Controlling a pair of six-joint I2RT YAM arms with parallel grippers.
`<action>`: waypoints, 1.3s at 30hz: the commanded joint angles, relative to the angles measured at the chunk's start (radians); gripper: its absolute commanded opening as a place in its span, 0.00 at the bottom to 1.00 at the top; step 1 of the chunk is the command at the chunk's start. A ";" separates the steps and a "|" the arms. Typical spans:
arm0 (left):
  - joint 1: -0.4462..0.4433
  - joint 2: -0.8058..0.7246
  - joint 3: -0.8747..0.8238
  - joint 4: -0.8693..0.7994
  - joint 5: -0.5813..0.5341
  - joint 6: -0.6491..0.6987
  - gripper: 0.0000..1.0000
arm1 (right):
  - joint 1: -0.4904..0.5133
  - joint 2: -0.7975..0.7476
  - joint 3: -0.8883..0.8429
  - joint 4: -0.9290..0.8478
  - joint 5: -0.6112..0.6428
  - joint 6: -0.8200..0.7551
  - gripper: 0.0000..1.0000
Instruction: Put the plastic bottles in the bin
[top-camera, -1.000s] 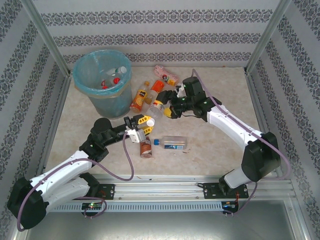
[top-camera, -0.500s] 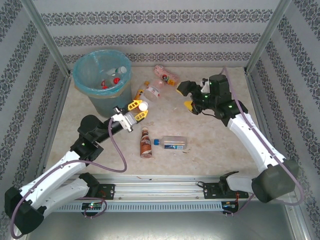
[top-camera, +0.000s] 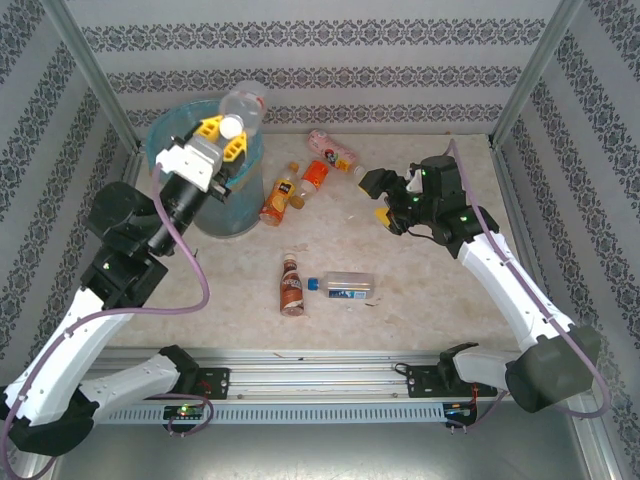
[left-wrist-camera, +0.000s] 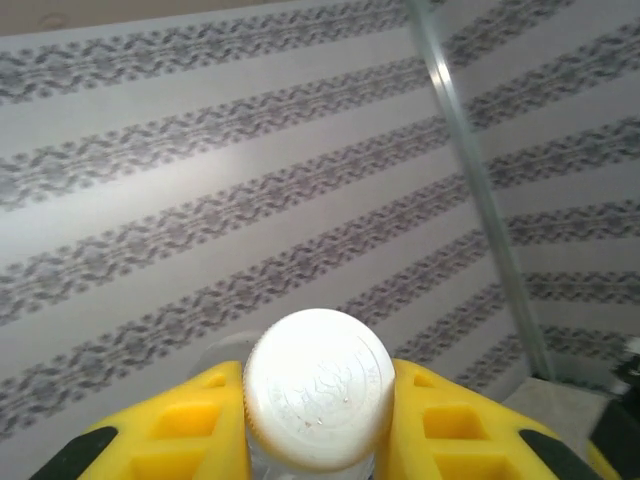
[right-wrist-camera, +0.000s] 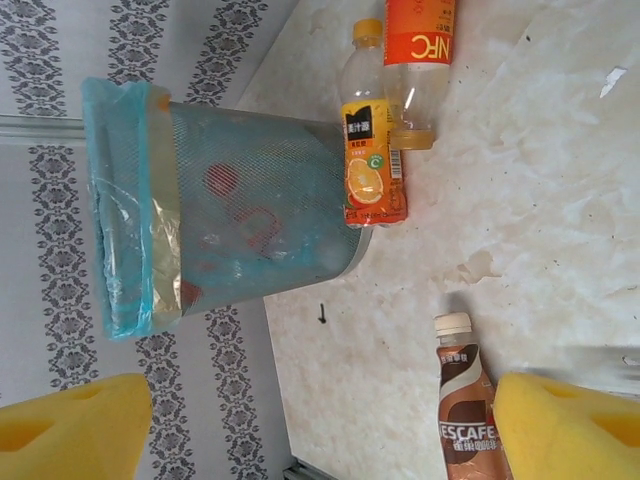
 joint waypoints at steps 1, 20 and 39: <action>0.036 0.068 0.103 -0.205 -0.139 0.044 0.00 | 0.005 0.011 -0.020 0.017 0.007 -0.015 0.88; 0.471 0.492 0.346 -0.457 0.166 -0.173 0.00 | 0.028 0.039 -0.067 0.066 -0.024 -0.018 0.87; 0.549 0.684 0.214 -0.383 0.189 -0.223 0.00 | 0.028 0.059 -0.103 0.101 -0.043 -0.012 0.87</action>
